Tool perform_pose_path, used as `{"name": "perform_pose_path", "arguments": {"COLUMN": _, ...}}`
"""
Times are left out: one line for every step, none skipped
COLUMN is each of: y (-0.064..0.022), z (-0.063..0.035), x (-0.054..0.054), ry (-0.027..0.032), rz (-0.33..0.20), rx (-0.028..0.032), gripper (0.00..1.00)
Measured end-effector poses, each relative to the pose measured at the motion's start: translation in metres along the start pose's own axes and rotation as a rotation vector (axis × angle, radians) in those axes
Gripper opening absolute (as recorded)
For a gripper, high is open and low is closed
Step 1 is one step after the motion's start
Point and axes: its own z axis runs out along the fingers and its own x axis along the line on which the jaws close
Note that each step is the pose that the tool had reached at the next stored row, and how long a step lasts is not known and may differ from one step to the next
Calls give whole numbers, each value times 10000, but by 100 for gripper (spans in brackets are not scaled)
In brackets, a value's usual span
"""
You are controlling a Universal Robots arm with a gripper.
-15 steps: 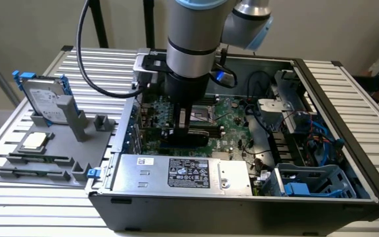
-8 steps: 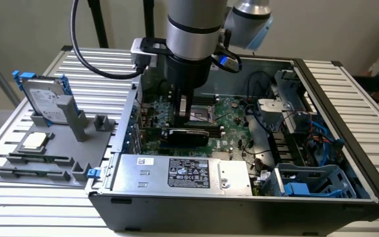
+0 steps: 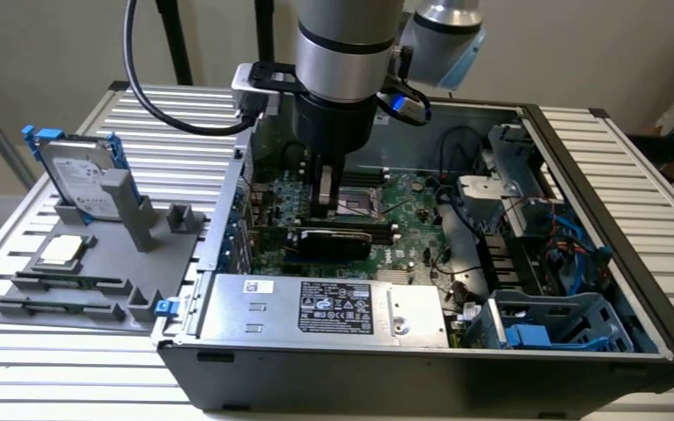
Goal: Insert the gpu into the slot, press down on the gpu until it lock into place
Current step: 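Insert the gpu into the slot, then press down on the gpu until it lock into place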
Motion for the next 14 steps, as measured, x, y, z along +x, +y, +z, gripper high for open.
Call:
{"name": "perform_pose_path", "arguments": {"y": 0, "z": 0, "x": 0, "ry": 0, "rz": 0, "rx": -1, "gripper": 11}}
{"name": "perform_pose_path", "arguments": {"y": 0, "z": 0, "x": 0, "ry": 0, "rz": 0, "rx": -1, "gripper": 11}}
{"name": "perform_pose_path", "arguments": {"y": 0, "z": 0, "x": 0, "ry": 0, "rz": 0, "rx": -1, "gripper": 11}}
{"name": "perform_pose_path", "arguments": {"y": 0, "z": 0, "x": 0, "ry": 0, "rz": 0, "rx": 0, "gripper": 11}}
{"name": "perform_pose_path", "arguments": {"y": 0, "z": 0, "x": 0, "ry": 0, "rz": 0, "rx": 0, "gripper": 11}}
{"name": "perform_pose_path", "arguments": {"y": 0, "z": 0, "x": 0, "ry": 0, "rz": 0, "rx": 0, "gripper": 11}}
{"name": "perform_pose_path", "arguments": {"y": 0, "z": 0, "x": 0, "ry": 0, "rz": 0, "rx": 0, "gripper": 11}}
{"name": "perform_pose_path", "arguments": {"y": 0, "z": 0, "x": 0, "ry": 0, "rz": 0, "rx": -1, "gripper": 11}}
{"name": "perform_pose_path", "arguments": {"y": 0, "z": 0, "x": 0, "ry": 0, "rz": 0, "rx": 0, "gripper": 11}}
{"name": "perform_pose_path", "arguments": {"y": 0, "z": 0, "x": 0, "ry": 0, "rz": 0, "rx": 0, "gripper": 11}}
{"name": "perform_pose_path", "arguments": {"y": 0, "z": 0, "x": 0, "ry": 0, "rz": 0, "rx": 0, "gripper": 11}}
{"name": "perform_pose_path", "arguments": {"y": 0, "z": 0, "x": 0, "ry": 0, "rz": 0, "rx": 0, "gripper": 11}}
{"name": "perform_pose_path", "arguments": {"y": 0, "z": 0, "x": 0, "ry": 0, "rz": 0, "rx": 0, "gripper": 11}}
{"name": "perform_pose_path", "arguments": {"y": 0, "z": 0, "x": 0, "ry": 0, "rz": 0, "rx": 0, "gripper": 11}}
